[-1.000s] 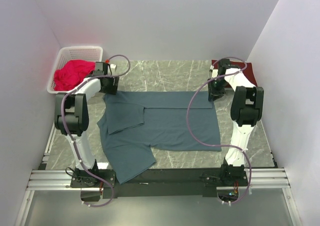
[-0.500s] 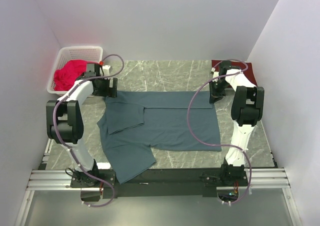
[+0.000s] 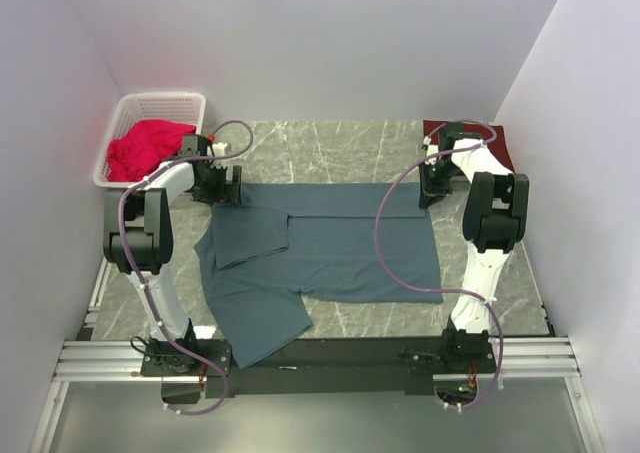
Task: Fold and stack the t-shirts
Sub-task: Fold the tshirt
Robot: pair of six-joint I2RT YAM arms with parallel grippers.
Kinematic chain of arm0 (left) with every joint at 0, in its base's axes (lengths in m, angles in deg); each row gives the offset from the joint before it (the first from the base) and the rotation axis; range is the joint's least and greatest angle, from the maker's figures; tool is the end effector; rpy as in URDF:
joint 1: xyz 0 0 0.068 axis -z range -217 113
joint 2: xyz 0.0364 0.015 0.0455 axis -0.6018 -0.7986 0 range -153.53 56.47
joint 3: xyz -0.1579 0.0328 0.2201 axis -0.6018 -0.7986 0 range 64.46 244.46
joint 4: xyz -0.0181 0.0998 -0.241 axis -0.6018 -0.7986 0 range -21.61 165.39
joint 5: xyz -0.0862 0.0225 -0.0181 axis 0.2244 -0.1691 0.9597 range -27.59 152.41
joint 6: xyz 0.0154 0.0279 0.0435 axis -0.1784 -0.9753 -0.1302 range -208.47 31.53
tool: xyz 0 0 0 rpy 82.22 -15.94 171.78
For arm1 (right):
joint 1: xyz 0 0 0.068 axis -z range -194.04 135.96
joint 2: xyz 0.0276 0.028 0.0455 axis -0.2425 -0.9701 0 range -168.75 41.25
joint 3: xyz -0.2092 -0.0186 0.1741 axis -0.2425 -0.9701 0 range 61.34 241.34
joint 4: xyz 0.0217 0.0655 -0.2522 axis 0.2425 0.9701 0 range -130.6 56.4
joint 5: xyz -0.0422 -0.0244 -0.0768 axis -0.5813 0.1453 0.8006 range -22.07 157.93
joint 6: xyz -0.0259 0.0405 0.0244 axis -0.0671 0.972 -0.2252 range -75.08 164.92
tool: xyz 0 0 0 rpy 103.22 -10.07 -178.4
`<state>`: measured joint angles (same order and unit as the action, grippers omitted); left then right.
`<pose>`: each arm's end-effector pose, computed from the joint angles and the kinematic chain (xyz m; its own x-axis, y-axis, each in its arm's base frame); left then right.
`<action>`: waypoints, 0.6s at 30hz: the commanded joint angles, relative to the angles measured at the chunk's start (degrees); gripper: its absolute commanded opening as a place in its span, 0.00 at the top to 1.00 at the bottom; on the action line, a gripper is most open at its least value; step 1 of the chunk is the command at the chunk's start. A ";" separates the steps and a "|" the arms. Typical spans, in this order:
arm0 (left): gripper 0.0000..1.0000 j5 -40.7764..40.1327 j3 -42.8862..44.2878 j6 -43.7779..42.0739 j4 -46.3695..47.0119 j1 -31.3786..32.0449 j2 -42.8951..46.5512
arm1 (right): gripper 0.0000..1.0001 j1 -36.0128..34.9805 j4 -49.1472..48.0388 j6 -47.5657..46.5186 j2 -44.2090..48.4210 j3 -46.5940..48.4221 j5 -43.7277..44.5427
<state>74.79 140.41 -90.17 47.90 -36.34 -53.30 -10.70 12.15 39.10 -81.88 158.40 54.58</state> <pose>0.3984 -0.0123 0.1800 -0.8734 0.0391 -0.4855 0.1402 0.9748 -0.1738 0.4316 -0.0169 0.1741 -0.9755 -0.0420 -0.2159 -0.0874 0.9747 0.2057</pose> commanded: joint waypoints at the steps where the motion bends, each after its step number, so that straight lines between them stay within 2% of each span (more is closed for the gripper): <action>1: 0.04 -0.08 2.10 1.25 0.94 -0.49 -1.84 | 0.76 0.53 1.21 -0.24 -0.44 1.29 -0.89; 12: 0.00 -0.87 1.75 1.25 1.38 -1.90 -2.55 | 0.65 0.97 1.83 -0.33 0.87 -0.02 -0.37; 18: 0.01 -0.43 1.32 1.25 1.20 -2.07 -1.23 | 0.64 1.33 1.65 -0.50 0.96 -1.43 -0.01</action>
<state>75.25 141.00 -90.08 48.21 -36.71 -55.05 -10.00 13.07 39.08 -81.88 157.81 54.39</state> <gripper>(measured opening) 0.992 0.357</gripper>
